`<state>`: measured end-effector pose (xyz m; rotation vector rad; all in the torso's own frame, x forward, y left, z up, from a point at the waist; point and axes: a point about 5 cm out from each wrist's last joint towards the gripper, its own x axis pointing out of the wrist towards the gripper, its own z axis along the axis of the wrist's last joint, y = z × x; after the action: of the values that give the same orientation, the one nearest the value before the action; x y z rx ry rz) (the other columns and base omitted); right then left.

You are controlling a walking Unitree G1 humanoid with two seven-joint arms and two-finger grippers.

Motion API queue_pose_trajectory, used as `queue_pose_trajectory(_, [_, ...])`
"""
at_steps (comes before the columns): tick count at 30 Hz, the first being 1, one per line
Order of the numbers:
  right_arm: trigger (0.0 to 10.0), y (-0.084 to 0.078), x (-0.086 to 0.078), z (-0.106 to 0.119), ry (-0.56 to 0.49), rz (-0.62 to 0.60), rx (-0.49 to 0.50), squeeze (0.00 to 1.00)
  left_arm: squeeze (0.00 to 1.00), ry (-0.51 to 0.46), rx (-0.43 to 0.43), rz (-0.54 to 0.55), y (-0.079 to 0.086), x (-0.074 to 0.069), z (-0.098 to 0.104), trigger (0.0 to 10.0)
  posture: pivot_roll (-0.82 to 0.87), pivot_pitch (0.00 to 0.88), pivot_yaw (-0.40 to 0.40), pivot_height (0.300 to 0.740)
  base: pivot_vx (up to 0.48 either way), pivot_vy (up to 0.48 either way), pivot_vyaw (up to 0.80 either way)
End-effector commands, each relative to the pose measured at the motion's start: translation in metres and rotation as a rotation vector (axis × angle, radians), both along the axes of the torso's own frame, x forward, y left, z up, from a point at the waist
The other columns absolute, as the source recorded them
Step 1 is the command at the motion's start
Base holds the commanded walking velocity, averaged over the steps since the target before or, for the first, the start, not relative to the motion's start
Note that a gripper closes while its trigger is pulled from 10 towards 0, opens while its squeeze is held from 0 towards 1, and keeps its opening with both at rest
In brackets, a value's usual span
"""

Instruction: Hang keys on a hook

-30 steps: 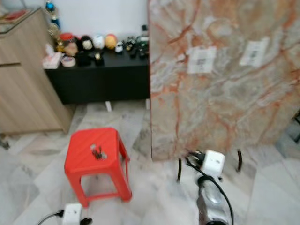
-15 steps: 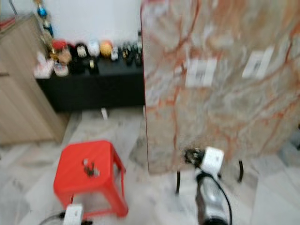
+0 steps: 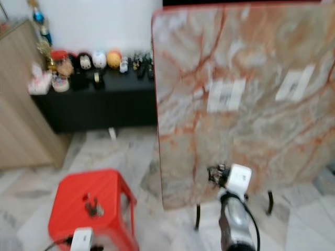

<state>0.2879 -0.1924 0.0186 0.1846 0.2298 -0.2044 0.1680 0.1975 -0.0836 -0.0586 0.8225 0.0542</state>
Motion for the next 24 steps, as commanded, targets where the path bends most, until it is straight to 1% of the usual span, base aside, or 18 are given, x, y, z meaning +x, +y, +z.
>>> queue_pose_trajectory(1, [10.0, 0.005, 0.004, 0.006, -0.034, 0.002, -0.007, 0.00, 0.00, 0.030, 0.015, 0.009, 0.006, -0.009, -0.003, 10.0, -0.01, 0.000, -0.033, 0.740, 0.000, 0.000, 0.00])
queue_pose_trajectory(2, [10.0, 0.005, 0.004, 0.007, -0.037, -0.001, -0.008, 0.00, 0.00, 0.030, 0.015, 0.009, 0.006, -0.009, -0.003, 10.0, -0.01, 0.000, -0.033, 0.740, 0.000, 0.000, 0.00])
queue_pose_trajectory(6, [10.0, 0.000, 0.010, 0.024, -0.128, -0.030, -0.055, 0.00, 0.00, 0.034, 0.015, 0.009, 0.006, -0.010, -0.004, 10.0, -0.01, 0.000, -0.031, 0.740, 0.000, 0.000, 0.00])
queue_pose_trajectory(8, [10.0, -0.002, 0.013, 0.030, -0.154, -0.047, -0.072, 0.00, 0.00, 0.035, 0.014, 0.009, 0.006, -0.010, -0.004, 10.0, -0.01, 0.000, -0.031, 0.740, 0.000, 0.000, 0.00])
queue_pose_trajectory(13, [10.0, -0.013, 0.022, 0.049, -0.215, -0.122, -0.114, 0.00, 0.00, 0.036, 0.013, 0.010, 0.007, -0.010, -0.004, 10.0, -0.01, 0.000, -0.032, 0.740, 0.000, 0.000, 0.00])
queue_pose_trajectory(15, [10.0, -0.019, 0.029, 0.059, -0.240, -0.151, -0.128, 0.00, 0.00, 0.036, 0.012, 0.012, 0.007, -0.010, -0.004, 10.0, -0.01, 0.000, -0.032, 0.740, 0.000, 0.000, 0.00])
queue_pose_trajectory(17, [10.0, -0.020, 0.034, 0.067, -0.259, -0.145, -0.148, 0.00, 0.00, 0.037, 0.012, 0.012, 0.006, -0.010, -0.004, 10.0, -0.01, 0.000, -0.032, 0.740, 0.000, 0.000, 0.00])
queue_pose_trajectory(22, [10.0, -0.021, 0.041, 0.073, -0.263, -0.141, -0.158, 0.00, 0.00, 0.037, 0.010, 0.011, 0.006, -0.010, -0.004, 10.0, -0.01, 0.000, -0.027, 0.740, 0.000, 0.000, 0.00])
queue_pose_trajectory(24, [10.0, -0.019, 0.044, 0.076, -0.272, -0.120, -0.160, 0.00, 0.00, 0.034, 0.007, 0.014, 0.005, -0.009, -0.004, 10.0, -0.01, 0.000, -0.030, 0.740, 0.000, 0.000, 0.00])
